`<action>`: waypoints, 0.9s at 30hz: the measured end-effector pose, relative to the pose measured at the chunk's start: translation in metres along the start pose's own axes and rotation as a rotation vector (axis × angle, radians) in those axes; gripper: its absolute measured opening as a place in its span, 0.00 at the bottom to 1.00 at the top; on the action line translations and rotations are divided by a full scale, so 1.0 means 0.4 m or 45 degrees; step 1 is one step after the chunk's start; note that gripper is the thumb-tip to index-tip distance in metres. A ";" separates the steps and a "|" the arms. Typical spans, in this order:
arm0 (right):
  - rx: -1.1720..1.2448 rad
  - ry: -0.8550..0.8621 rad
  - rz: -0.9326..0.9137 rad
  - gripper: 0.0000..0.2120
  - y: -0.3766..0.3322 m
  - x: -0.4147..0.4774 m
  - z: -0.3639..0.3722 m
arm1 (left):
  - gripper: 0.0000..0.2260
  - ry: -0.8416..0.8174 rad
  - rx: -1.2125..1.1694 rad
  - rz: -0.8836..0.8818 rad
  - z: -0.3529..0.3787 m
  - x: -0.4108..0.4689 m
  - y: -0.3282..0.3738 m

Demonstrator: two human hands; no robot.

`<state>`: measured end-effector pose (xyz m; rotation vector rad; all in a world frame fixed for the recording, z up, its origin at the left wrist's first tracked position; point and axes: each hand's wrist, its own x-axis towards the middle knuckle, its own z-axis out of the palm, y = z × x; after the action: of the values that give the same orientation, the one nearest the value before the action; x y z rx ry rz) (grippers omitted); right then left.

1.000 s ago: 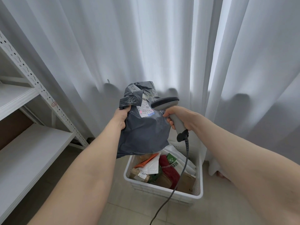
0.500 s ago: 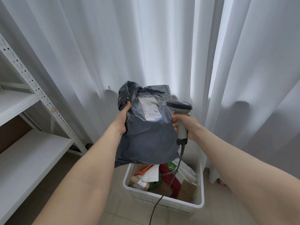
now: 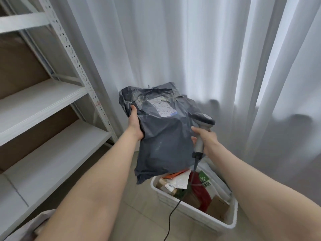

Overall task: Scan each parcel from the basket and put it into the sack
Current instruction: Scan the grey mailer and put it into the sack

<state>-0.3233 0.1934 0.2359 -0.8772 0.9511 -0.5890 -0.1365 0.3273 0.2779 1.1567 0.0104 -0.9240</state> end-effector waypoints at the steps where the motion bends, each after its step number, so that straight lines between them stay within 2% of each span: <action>1: -0.001 -0.037 0.023 0.14 0.012 -0.016 0.010 | 0.37 0.012 -0.075 0.017 -0.014 -0.026 -0.004; 3: -0.009 -0.136 0.106 0.14 0.043 -0.050 0.029 | 0.37 -0.002 -0.209 0.051 -0.040 -0.079 -0.021; 5: -0.017 -0.257 0.227 0.18 0.082 -0.089 0.048 | 0.36 -0.015 -0.318 0.062 -0.064 -0.137 -0.048; 10: 0.085 -0.416 0.355 0.25 0.188 -0.191 0.134 | 0.32 0.001 -0.307 0.029 -0.123 -0.283 -0.121; 15: 0.143 -0.435 0.389 0.44 0.293 -0.271 0.227 | 0.26 0.228 -0.182 -0.057 -0.242 -0.403 -0.139; 16: 0.115 -0.445 0.396 0.44 0.312 -0.295 0.245 | 0.24 0.269 -0.145 -0.071 -0.272 -0.421 -0.142; 19: 0.048 -0.486 0.414 0.29 0.361 -0.372 0.301 | 0.14 0.360 -0.004 -0.049 -0.368 -0.479 -0.153; 21: -0.023 -0.521 0.434 0.27 0.412 -0.417 0.345 | 0.08 0.406 0.079 -0.023 -0.429 -0.532 -0.157; 27: -0.221 -0.613 0.452 0.22 0.580 -0.602 0.487 | 0.04 0.509 0.110 -0.005 -0.671 -0.678 -0.163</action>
<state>-0.2523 0.5725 0.2040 -0.9222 0.6967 0.0161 -0.2355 0.6984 0.2303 1.4070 0.2993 -0.6892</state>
